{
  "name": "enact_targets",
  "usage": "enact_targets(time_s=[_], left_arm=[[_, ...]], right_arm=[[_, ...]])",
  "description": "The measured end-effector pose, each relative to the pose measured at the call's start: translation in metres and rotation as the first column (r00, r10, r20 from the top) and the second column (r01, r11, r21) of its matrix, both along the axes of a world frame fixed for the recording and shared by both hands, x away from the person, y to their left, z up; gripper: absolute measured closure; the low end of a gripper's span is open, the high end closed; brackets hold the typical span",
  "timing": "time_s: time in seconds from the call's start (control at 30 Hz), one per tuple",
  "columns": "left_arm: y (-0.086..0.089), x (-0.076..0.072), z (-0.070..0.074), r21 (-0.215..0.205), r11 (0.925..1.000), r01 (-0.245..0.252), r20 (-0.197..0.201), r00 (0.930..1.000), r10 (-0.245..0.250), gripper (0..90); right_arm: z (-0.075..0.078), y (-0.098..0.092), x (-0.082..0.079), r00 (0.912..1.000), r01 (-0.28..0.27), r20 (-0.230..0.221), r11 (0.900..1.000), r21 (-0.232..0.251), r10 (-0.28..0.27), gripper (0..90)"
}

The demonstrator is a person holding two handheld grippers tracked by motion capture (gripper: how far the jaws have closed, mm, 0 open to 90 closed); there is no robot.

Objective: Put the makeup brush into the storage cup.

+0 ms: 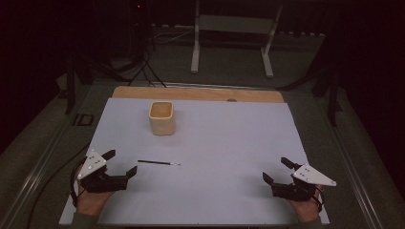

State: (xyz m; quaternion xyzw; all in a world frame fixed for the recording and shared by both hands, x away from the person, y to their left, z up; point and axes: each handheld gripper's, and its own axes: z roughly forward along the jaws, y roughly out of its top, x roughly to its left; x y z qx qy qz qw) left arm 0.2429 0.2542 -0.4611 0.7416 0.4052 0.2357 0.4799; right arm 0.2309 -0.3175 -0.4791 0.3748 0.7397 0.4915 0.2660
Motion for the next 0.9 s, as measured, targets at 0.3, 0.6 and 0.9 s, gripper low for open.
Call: enact_targets(time_s=[0.3, 0.6, 0.9], left_arm=[[-0.004, 0.017, 0.020, 0.026, 0.9991, 0.035, 0.031, 0.9989, -0.036, 4.0], [-0.010, 0.032, 0.027, 0.042, 0.9984, 0.038, 0.046, 0.9981, -0.040, 4.3], [-0.016, 0.043, 0.028, 0.038, 0.9982, 0.046, 0.051, 0.9975, -0.048, 4.7]], right_arm=[[0.001, 0.000, -0.001, 1.0000, 0.000, 0.000, 1.000, 0.002, 0.000, 10.7], [0.001, 0.000, -0.001, 1.0000, 0.000, 0.001, 1.000, 0.002, 0.000, 10.7], [0.001, 0.000, -0.001, 1.0000, 0.001, 0.002, 1.000, 0.004, -0.001, 10.7]])
